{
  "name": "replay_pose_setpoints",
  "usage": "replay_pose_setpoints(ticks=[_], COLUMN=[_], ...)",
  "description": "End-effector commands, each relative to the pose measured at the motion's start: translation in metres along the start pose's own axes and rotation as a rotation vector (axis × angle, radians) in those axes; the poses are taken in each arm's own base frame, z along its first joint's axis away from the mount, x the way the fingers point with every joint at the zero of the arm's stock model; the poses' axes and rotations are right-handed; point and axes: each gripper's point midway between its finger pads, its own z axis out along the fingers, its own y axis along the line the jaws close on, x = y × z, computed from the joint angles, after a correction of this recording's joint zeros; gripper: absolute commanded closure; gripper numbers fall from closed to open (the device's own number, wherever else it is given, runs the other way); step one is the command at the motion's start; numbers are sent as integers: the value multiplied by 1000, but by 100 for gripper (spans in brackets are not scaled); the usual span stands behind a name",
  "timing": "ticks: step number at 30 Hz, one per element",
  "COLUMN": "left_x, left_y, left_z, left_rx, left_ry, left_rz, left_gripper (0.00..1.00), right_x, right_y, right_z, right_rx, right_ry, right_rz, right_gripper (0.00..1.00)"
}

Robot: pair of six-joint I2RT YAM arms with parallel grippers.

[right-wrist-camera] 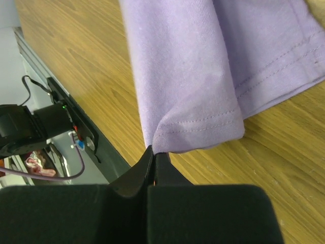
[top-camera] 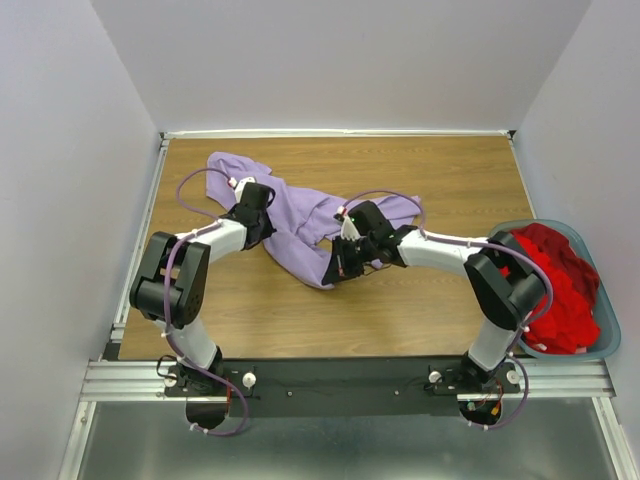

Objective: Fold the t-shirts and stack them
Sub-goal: Flatten the tshirt out

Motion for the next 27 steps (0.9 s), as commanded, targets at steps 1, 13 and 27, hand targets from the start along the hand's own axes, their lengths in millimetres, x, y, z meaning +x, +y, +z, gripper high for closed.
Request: replay_pose_setpoints(ticks=[1, 13, 27], left_x=[-40, -95, -88], left_y=[0, 66, 32], left_z=[-15, -88, -75], left_rx=[-58, -566, -428], left_ry=[-89, -184, -183], left_rz=[32, 378, 371], left_gripper=[100, 88, 23], right_x=[3, 39, -71], right_y=[15, 64, -117], right_z=[6, 25, -56], right_rx=[-37, -133, 325], right_ry=[37, 155, -225], right_rz=[-11, -147, 63], right_gripper=[96, 74, 70])
